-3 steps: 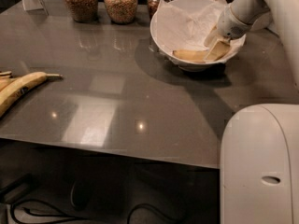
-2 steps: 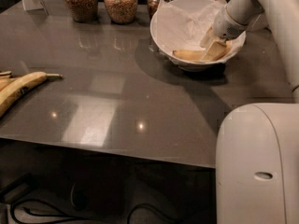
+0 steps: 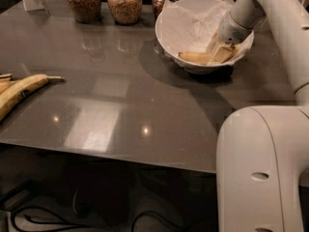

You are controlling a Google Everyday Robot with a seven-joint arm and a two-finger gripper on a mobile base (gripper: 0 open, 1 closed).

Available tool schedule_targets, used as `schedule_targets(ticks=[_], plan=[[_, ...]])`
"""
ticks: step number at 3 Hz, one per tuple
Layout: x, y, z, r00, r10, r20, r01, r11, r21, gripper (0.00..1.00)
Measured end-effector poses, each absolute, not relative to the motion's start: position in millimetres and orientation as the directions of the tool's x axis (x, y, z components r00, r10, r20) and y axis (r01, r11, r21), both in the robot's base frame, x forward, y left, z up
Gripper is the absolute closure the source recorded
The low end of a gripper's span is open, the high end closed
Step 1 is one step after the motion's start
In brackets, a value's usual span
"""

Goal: Pick banana from white bowl

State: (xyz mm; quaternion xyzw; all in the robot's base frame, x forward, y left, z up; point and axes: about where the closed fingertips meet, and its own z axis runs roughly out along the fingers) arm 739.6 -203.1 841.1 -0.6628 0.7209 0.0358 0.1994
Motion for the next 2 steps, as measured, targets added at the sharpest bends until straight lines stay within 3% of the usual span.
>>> schedule_targets(ticks=[1, 2], plan=[[738.9, -214.0, 838.8, -0.058, -0.952, -0.300, -0.970, 0.124, -0.207, 0.52], [739.8, -222.7, 841.8, -0.067, -0.960, -0.273, -0.968, 0.129, -0.217, 0.71]])
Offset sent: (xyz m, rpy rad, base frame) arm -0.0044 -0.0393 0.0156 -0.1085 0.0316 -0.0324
